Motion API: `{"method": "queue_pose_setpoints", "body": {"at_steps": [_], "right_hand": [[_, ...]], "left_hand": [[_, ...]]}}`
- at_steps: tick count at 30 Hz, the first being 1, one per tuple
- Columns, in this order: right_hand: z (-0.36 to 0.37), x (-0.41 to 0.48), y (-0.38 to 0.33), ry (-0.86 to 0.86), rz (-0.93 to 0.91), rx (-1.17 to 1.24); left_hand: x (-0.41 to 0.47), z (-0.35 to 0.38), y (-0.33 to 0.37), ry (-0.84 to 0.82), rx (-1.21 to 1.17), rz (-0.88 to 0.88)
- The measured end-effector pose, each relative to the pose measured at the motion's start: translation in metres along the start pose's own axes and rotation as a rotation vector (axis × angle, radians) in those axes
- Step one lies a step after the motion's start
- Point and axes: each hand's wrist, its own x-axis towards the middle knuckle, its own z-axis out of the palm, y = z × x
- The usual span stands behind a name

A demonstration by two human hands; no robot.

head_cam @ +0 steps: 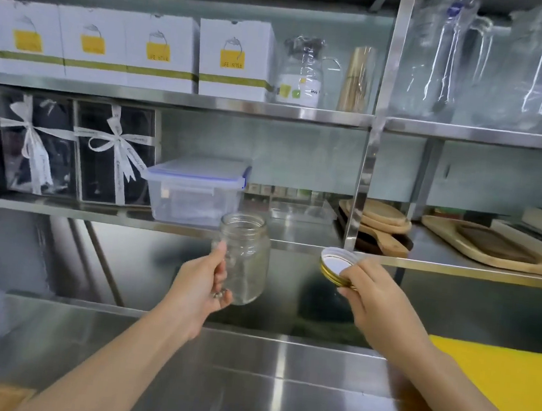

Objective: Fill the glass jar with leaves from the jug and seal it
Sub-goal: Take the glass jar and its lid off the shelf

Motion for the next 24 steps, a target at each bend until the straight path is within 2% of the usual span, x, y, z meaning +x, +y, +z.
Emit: {"method": "queue_pose_setpoints", "body": {"at_steps": [5, 10, 18, 24], "right_hand": [[-0.033, -0.054, -0.038, -0.024, -0.024, -0.016], [-0.044, -0.119, -0.063, -0.014, 0.057, -0.013], [-0.045, -0.221, -0.087, -0.164, 0.196, -0.036], [-0.022, -0.294, -0.109, -0.301, 0.275, -0.035]], "left_hand": [[-0.071, -0.037, -0.012, 0.012, 0.007, -0.002], [-0.137, -0.08, -0.044, 0.045, 0.014, -0.077], [-0.209, -0.149, -0.119, 0.165, -0.032, -0.25], [-0.247, -0.169, -0.163, 0.265, -0.059, -0.305]]}}
